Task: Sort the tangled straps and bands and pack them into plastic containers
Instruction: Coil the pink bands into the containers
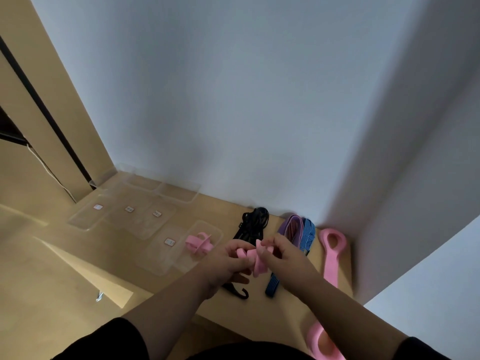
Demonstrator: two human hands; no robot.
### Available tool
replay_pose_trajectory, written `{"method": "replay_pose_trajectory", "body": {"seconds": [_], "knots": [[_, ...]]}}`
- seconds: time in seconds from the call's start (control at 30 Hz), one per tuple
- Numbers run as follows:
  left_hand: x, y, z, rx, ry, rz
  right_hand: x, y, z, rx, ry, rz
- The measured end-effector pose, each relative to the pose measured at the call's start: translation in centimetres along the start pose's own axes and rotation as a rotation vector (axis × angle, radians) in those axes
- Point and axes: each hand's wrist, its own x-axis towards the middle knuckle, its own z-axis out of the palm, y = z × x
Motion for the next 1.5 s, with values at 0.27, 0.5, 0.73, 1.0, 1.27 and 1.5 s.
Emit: {"method": "replay_pose_trajectory", "body": {"seconds": [0.27, 0.5, 0.73, 1.0, 1.27, 1.5], "knots": [[-0.7, -0.9, -3.3, -0.16, -0.003, -0.044, 2.8, -1.5, 3.3, -0.033, -0.066, 0.029], [-0.4, -1.9, -9.4, -0.096, 0.083, -0.093, 7.0, -2.0, 8.3, -0.054, -0.158, 0.11], [2.2, -3.4, -16.5, 0.136, 0.14, -0.088, 11.9, -2.3, 13.1, -0.094, -0.215, 0.14], [6.8, -3.2, -21.5, 0.716, -0.059, 0.001, 15.5, -0.4, 17.4, -0.119, -0.171, 0.267], [10.8, -3.9, -23.0, 1.165, -0.25, 0.099, 17.2, 0.4, 20.3, -0.583, -0.103, 0.294], [12.6, -4.6, -22.8, 1.25, -0.332, 0.195, 17.2, 0.8, 20.8, -0.715, -0.007, 0.292]]}}
